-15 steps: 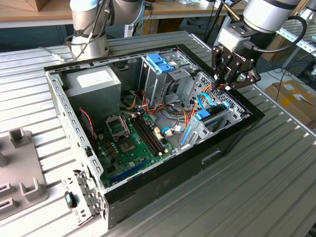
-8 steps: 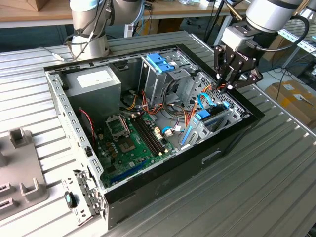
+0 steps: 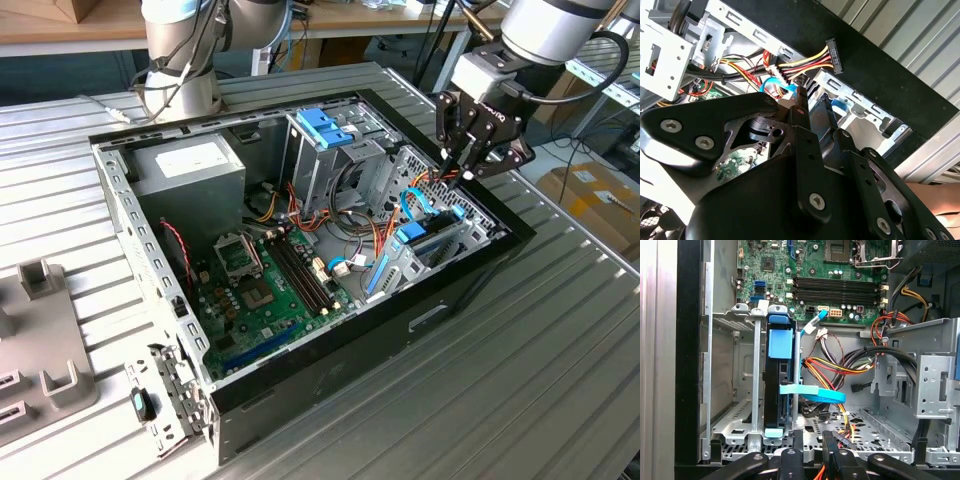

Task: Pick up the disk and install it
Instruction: 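Insert the second disk wire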

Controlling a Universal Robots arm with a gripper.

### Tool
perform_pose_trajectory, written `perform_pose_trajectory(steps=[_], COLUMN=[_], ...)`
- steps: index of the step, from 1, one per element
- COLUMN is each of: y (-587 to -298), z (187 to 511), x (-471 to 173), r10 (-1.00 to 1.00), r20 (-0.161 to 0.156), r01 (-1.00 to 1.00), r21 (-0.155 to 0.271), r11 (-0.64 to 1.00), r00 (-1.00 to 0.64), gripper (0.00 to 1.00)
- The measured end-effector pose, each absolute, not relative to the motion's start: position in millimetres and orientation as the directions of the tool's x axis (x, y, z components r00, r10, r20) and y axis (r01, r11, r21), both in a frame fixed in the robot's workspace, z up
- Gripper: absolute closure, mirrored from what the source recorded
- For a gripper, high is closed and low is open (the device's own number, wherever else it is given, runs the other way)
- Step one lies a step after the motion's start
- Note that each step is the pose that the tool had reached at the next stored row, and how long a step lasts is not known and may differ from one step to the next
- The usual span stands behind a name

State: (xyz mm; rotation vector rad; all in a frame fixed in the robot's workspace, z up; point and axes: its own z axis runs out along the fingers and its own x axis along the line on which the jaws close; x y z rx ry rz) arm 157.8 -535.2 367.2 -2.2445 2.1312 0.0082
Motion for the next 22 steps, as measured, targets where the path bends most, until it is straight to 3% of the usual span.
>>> perform_pose_trajectory(steps=[22], y=[-531.4], z=[367.3], x=[168.7], r10=[-0.998], r20=[-0.036], r01=[-0.998], r21=[-0.03], r11=[-0.052], r00=[0.053], gripper=[0.71])
